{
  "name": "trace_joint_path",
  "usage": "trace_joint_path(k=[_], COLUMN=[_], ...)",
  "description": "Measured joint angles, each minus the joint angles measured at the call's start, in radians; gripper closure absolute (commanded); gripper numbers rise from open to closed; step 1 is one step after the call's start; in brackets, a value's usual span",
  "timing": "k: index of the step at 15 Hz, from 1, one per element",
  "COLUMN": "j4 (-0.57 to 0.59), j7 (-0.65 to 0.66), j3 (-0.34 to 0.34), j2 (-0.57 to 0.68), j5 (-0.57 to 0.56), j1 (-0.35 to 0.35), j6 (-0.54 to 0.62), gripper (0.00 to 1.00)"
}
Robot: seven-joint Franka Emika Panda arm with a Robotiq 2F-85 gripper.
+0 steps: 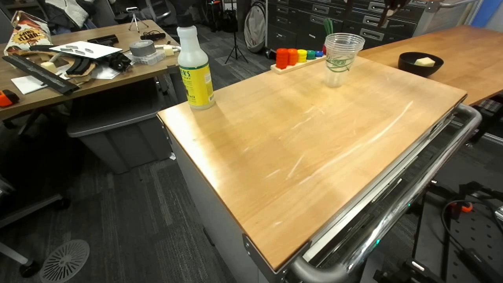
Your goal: Stack the cups into the front right cup
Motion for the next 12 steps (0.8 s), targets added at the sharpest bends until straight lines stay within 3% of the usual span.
trace_joint_path(k=[7, 10, 12], j4=[0.321, 0.460, 0.445], j7=[-0.383, -0.507, -0.505], j3=[0.030, 0.039, 0.040], j2=[-0.024, 0.001, 0.002], j5=[0.035, 0.069, 0.069], j1=[0.099, 0.131, 0.130], j6=[-0.378, -0.456, -0.456], gripper=[0.00, 0.00, 0.00])
